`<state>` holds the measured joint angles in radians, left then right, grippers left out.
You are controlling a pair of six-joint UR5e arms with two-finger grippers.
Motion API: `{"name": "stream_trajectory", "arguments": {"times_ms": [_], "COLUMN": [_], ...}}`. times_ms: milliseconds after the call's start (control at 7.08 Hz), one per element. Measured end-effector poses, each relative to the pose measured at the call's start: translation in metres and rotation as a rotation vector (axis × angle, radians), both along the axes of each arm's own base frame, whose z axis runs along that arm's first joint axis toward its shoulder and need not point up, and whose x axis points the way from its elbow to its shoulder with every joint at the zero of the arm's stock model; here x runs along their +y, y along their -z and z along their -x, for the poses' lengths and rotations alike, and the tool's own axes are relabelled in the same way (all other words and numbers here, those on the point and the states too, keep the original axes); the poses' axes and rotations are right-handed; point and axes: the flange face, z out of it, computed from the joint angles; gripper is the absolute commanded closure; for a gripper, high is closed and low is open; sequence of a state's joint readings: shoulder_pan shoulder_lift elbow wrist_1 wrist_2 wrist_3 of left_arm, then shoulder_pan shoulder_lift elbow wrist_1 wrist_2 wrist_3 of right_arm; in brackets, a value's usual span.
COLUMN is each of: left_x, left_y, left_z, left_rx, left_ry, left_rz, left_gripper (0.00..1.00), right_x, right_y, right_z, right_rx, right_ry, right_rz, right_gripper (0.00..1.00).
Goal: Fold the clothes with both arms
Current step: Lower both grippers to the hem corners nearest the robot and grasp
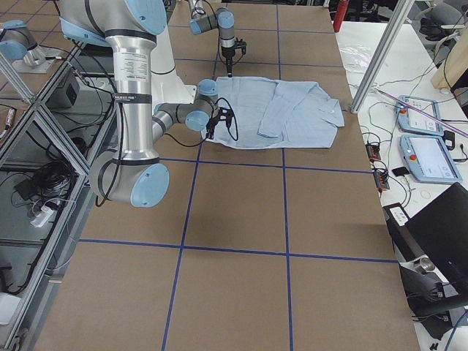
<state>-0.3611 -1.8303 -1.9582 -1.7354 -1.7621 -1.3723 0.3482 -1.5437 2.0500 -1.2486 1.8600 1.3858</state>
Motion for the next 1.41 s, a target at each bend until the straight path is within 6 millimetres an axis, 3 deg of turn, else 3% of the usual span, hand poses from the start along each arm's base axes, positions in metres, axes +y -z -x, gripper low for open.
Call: {"name": "stream_trajectory", "arguments": {"times_ms": [565,1413], "left_x": [0.02,0.033], "left_y": [-0.005,-0.004], "left_z": [-0.013,-0.022], "left_rx": [-0.031,-0.035], "left_ry": [-0.04,-0.067], "left_rz": [0.012,0.015], "left_gripper": [0.45,0.52], "right_x": [-0.005,-0.009], "right_y": [0.002,0.002], "right_z": [-0.004,-0.008], "right_rx": [-0.007,-0.007], "right_ry": [-0.002,-0.009], "right_rz": [0.0,-0.002], "right_gripper": [1.0,1.0]}}
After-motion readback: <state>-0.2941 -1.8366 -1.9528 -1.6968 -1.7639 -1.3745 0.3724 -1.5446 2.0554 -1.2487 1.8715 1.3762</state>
